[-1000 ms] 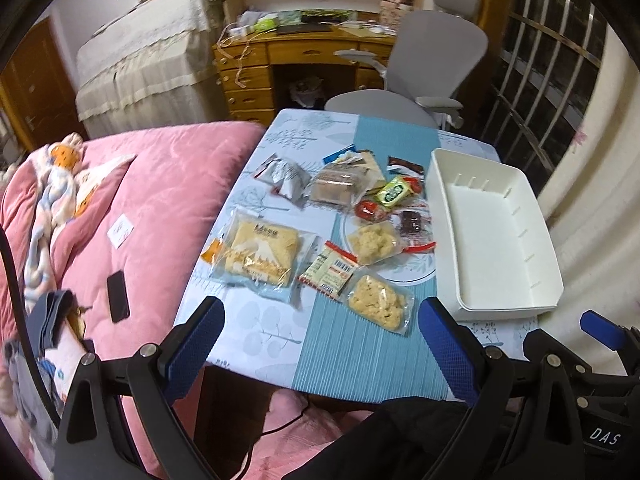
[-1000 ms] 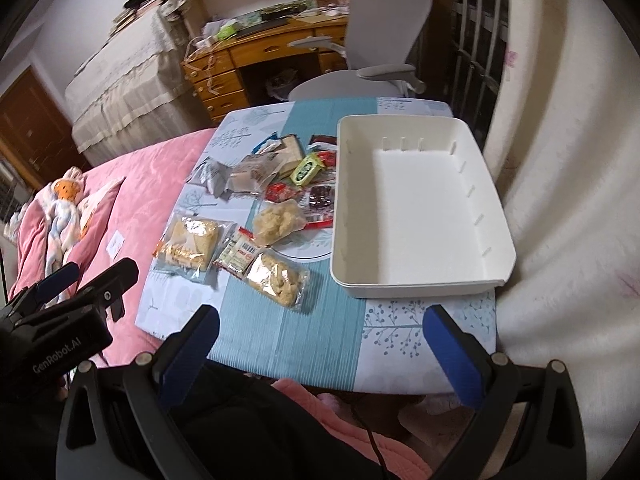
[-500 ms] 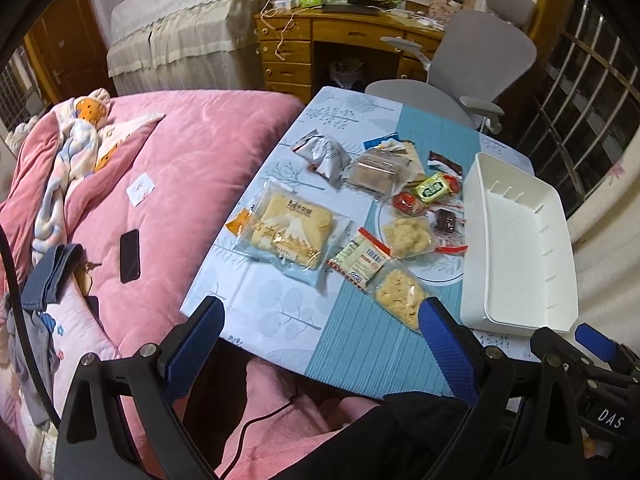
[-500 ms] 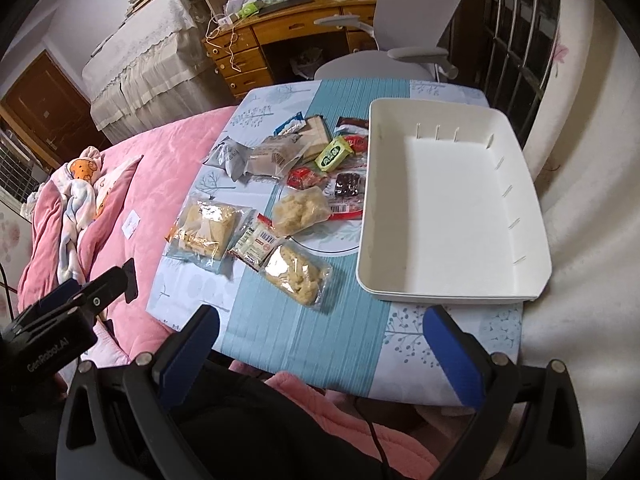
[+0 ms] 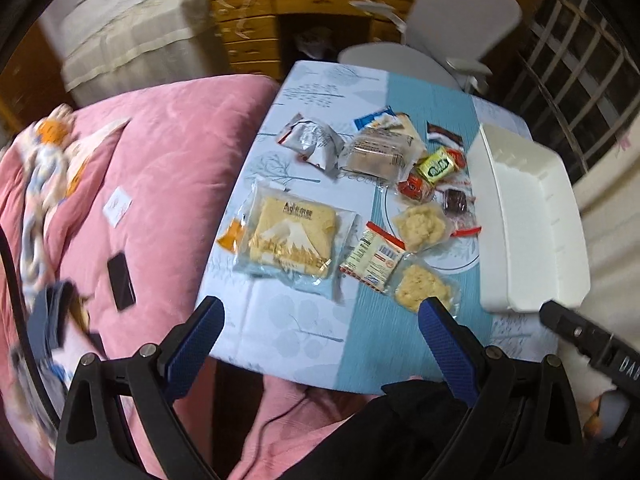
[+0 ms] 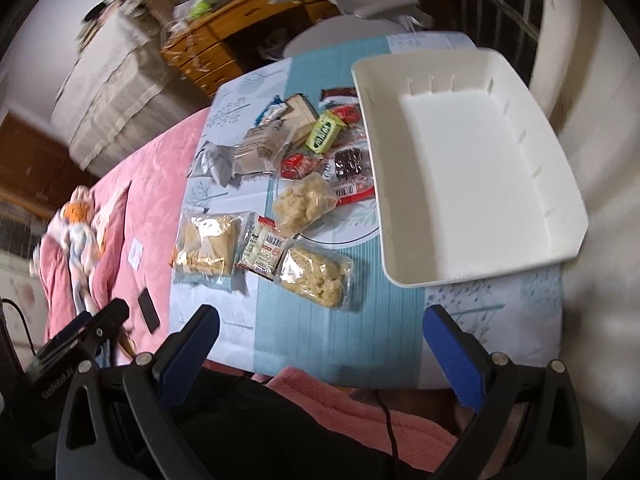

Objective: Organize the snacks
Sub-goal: 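Move both tools down toward the bread bag and pastry bag, then grasp the large bread bag with the left tool while the right tool grasps a clear pastry bag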

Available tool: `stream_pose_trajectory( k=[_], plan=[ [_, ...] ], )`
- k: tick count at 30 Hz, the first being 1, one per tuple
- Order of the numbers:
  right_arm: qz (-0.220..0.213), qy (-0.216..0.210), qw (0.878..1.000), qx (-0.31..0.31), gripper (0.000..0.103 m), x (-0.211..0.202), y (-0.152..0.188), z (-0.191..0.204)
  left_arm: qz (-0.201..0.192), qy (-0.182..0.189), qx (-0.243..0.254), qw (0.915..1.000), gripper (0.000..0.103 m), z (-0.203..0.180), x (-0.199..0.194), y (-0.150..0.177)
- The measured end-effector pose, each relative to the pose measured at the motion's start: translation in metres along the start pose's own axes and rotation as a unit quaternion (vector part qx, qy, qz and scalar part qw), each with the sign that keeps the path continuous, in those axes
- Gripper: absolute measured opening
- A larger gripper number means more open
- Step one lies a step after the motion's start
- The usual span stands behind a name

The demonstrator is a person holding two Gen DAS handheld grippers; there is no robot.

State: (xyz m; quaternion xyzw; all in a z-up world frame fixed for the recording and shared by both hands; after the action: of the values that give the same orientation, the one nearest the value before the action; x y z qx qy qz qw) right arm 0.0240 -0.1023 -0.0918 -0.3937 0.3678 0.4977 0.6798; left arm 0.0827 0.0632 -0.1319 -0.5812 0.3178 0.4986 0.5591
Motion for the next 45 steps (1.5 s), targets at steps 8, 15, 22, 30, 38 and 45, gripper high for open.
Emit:
stream_pose_trajectory(
  k=[8, 15, 22, 30, 38, 45],
  plan=[
    [-0.027, 0.005, 0.992, 0.127, 0.102, 0.021, -0.01, 0.009, 0.038, 0.034, 0.171, 0.9839, 0.097, -0.002, 0.046, -0.044],
    [-0.047, 0.02, 0.971, 0.233, 0.102, 0.049, -0.003, 0.01, 0.062, 0.054, 0.29, 0.9534, 0.097, -0.01, 0.087, -0.07],
    [-0.069, 0.029, 0.957, 0.282, 0.102, 0.082, 0.01, 0.013, 0.069, 0.064, 0.43, 0.8978, 0.097, -0.025, 0.124, -0.065],
    [-0.111, 0.059, 0.947, 0.295, 0.102, 0.118, 0.025, 0.006, 0.101, 0.051, 0.547, 0.8297, 0.099, -0.032, 0.183, -0.036],
    [-0.141, 0.117, 0.943, 0.277, 0.102, 0.153, 0.032, -0.009, 0.1, 0.042, 0.621, 0.7764, 0.099, -0.036, 0.221, -0.011],
    [-0.158, 0.143, 0.942, 0.259, 0.102, 0.172, 0.035, -0.017, 0.094, 0.056, 0.659, 0.7445, 0.103, -0.038, 0.23, 0.004]
  ],
)
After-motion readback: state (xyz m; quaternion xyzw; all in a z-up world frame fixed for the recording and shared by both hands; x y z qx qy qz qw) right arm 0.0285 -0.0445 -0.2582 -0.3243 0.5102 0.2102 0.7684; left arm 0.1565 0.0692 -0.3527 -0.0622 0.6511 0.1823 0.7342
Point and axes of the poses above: each gripper's, at about its wrist camera, not at the fingertips, and x roughly the way its jaws point, z to its left, y to its underside, the point moved 8 cm from there along x, roughly the way its jaws point, and after that the axes turned 7 degrees about -y, right-handed, at the moved point
